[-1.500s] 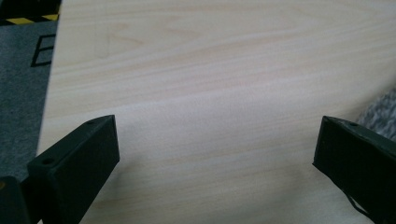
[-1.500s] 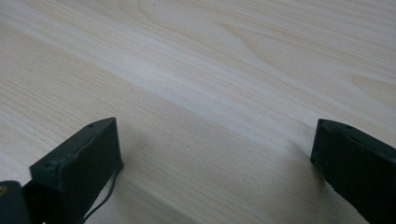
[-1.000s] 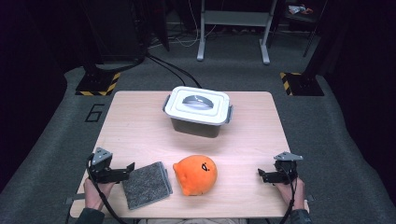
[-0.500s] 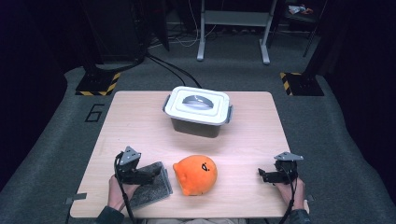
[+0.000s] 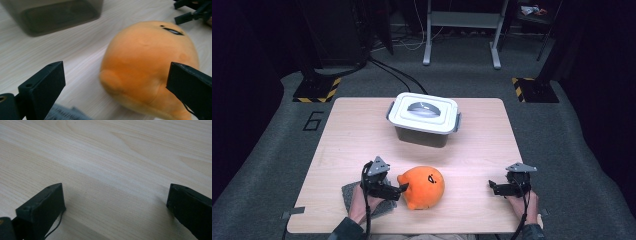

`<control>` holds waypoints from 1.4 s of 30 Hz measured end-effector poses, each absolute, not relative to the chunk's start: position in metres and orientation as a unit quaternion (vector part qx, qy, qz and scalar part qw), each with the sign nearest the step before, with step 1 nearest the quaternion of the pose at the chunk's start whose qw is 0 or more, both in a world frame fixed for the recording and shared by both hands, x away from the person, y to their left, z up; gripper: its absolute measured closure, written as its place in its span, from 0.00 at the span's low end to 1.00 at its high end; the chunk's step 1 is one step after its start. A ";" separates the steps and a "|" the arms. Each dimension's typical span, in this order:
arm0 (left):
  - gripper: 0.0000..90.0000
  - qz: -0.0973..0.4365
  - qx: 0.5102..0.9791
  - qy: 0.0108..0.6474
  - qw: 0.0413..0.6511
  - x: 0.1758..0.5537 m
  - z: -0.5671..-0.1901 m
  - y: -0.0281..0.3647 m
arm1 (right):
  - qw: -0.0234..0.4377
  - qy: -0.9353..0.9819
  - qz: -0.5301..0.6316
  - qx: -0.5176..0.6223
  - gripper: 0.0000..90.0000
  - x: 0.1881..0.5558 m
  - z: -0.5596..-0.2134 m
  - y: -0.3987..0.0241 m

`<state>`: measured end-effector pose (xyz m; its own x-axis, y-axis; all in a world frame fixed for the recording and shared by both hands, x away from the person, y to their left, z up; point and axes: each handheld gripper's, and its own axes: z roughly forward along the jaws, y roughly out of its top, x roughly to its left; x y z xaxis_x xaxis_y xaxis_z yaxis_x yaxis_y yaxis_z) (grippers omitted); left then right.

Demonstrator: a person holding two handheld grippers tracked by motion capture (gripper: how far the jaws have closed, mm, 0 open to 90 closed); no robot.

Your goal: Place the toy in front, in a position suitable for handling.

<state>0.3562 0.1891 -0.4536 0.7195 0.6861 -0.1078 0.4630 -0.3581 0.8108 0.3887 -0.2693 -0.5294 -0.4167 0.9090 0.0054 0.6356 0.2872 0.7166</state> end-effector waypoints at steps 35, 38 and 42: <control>0.75 0.109 0.848 0.291 0.429 0.361 -0.466 0.164 | 0.210 0.772 0.330 0.501 0.03 0.388 -0.529 -0.270; 0.75 0.114 0.849 0.286 0.430 0.362 -0.464 0.164 | 0.211 0.773 0.331 0.499 0.03 0.389 -0.529 -0.270; 0.75 0.116 0.852 0.275 0.430 0.369 -0.457 0.167 | 0.211 0.773 0.331 0.499 0.03 0.389 -0.529 -0.270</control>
